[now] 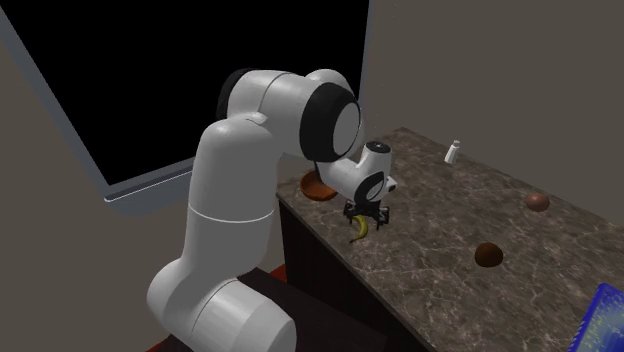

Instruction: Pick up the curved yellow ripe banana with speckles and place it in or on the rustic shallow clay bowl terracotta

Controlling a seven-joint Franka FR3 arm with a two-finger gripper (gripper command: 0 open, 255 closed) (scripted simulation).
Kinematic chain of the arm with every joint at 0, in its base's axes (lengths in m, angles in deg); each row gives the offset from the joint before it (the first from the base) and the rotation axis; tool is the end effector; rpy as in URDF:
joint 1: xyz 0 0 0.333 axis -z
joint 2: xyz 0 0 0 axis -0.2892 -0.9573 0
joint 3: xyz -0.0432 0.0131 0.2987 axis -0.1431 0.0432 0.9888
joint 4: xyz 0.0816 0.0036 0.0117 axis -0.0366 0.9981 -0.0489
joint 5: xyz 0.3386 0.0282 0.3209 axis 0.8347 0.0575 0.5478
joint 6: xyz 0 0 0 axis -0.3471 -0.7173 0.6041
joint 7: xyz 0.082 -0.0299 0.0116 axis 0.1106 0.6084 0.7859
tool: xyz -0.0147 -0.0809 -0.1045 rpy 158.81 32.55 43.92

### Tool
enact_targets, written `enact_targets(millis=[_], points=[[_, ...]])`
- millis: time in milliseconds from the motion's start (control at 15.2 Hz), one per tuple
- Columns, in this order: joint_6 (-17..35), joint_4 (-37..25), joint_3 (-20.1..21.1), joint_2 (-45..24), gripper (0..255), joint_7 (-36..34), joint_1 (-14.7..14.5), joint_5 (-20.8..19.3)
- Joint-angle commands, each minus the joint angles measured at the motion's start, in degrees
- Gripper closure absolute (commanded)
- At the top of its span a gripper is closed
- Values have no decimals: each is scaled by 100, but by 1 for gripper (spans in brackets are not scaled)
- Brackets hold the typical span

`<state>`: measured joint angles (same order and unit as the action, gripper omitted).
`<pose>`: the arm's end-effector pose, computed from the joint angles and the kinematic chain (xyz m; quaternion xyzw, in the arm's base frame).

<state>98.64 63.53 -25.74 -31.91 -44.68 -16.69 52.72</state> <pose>0.5762 -0.0779 0.0854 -0.9928 -0.1147 -0.0327 0.0067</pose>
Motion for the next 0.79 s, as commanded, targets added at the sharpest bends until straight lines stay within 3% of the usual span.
enact_targets(millis=[0,660,726], points=[[130,-23,36,-152,0,61,45,52],[273,-78,86,-350,0,100,80,104],[273,-78,86,-350,255,100,80,104]])
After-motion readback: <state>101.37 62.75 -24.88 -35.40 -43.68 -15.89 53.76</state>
